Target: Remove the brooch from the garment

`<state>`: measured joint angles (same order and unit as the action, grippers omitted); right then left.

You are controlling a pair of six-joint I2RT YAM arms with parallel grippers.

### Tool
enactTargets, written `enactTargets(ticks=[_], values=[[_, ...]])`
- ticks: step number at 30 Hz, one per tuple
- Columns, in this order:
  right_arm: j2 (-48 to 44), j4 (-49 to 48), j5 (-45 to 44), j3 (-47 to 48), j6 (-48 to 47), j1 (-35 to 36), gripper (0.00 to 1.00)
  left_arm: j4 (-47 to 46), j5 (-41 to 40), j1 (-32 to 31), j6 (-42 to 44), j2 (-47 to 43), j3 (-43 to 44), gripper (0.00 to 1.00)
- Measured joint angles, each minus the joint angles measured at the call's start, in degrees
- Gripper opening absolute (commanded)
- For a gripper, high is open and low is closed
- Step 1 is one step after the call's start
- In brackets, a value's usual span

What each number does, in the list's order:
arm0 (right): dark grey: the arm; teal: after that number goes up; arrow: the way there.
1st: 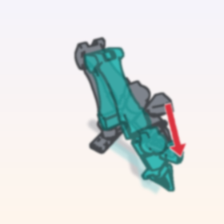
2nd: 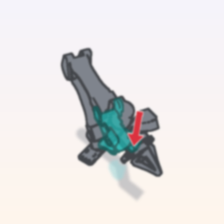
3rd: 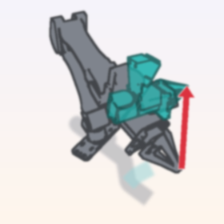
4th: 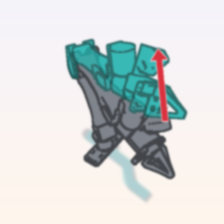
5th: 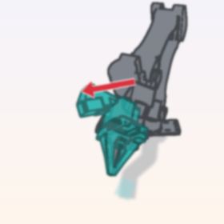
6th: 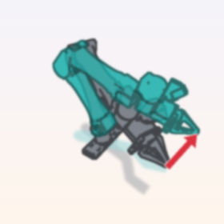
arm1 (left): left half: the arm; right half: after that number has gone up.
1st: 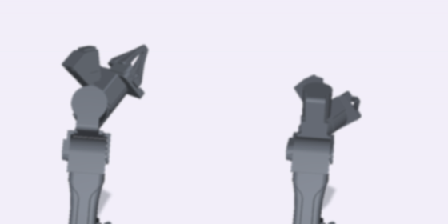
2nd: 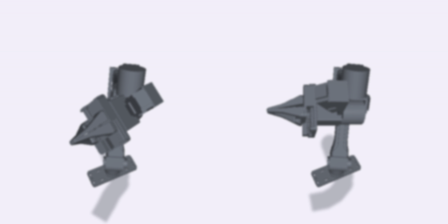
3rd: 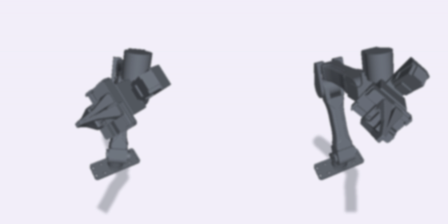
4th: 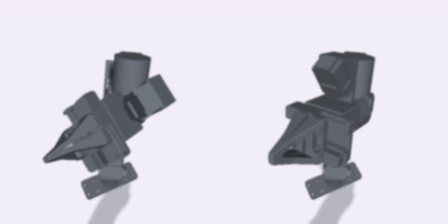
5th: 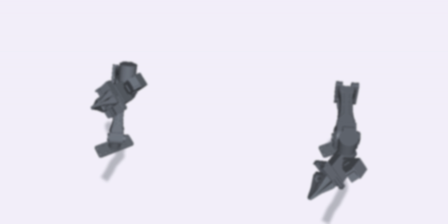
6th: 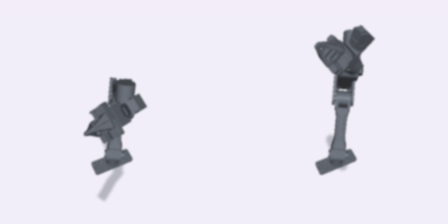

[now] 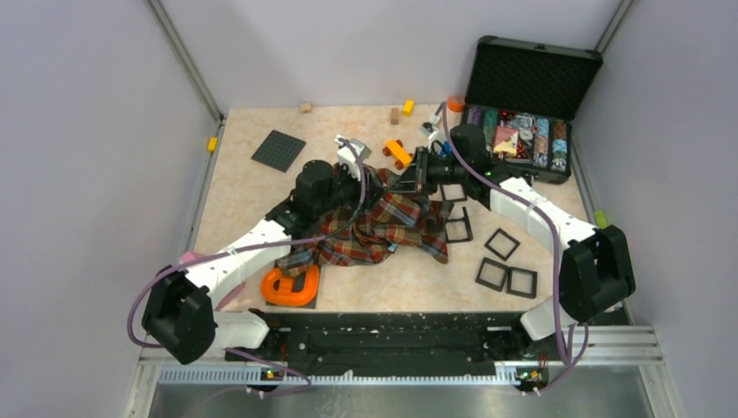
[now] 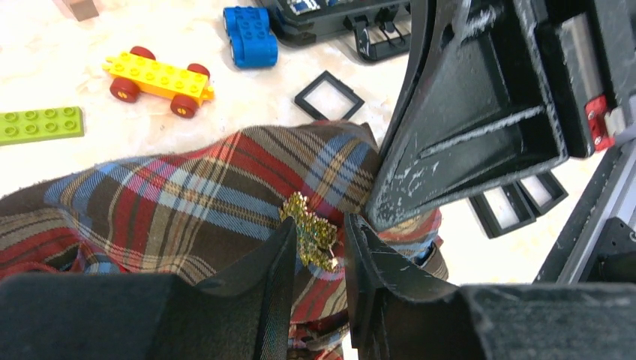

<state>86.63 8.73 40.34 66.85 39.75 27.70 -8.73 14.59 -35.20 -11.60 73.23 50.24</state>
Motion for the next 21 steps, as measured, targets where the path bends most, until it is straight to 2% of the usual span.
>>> enactTargets(ticks=[7, 11, 13, 16, 17, 19, 21], values=[[0.02, -0.68, -0.02, 0.00, 0.37, 0.00, 0.00, 3.13, -2.08, -0.24, -0.94, 2.19, 4.17, 0.34], [0.00, -0.76, -0.07, 0.00, 0.39, 0.00, 0.00, 6.10, -3.45, -0.55, -0.94, 3.43, 5.95, 0.39], [0.02, -0.76, -0.07, 0.00, 0.39, 0.02, 0.00, 7.41, -3.85, -0.59, -1.01, 3.48, 6.23, 0.38], [0.02, -0.76, -0.13, 0.00, 0.39, 0.04, 0.00, 10.91, -4.70, -0.59, -1.42, 4.63, 8.48, 0.30], [0.00, -0.79, -0.20, 0.00, 0.39, 0.04, 0.00, 11.74, -5.09, -0.61, -1.60, 5.07, 9.18, 0.24], [0.02, -0.83, -0.35, 0.00, 0.39, 0.07, 0.00, 13.53, -6.01, -0.63, -1.75, 5.88, 10.38, 0.03], [0.00, -0.83, -0.66, 0.00, 0.37, 0.17, 0.00, 14.51, -6.62, -0.66, -1.81, 6.23, 10.75, 0.00]])
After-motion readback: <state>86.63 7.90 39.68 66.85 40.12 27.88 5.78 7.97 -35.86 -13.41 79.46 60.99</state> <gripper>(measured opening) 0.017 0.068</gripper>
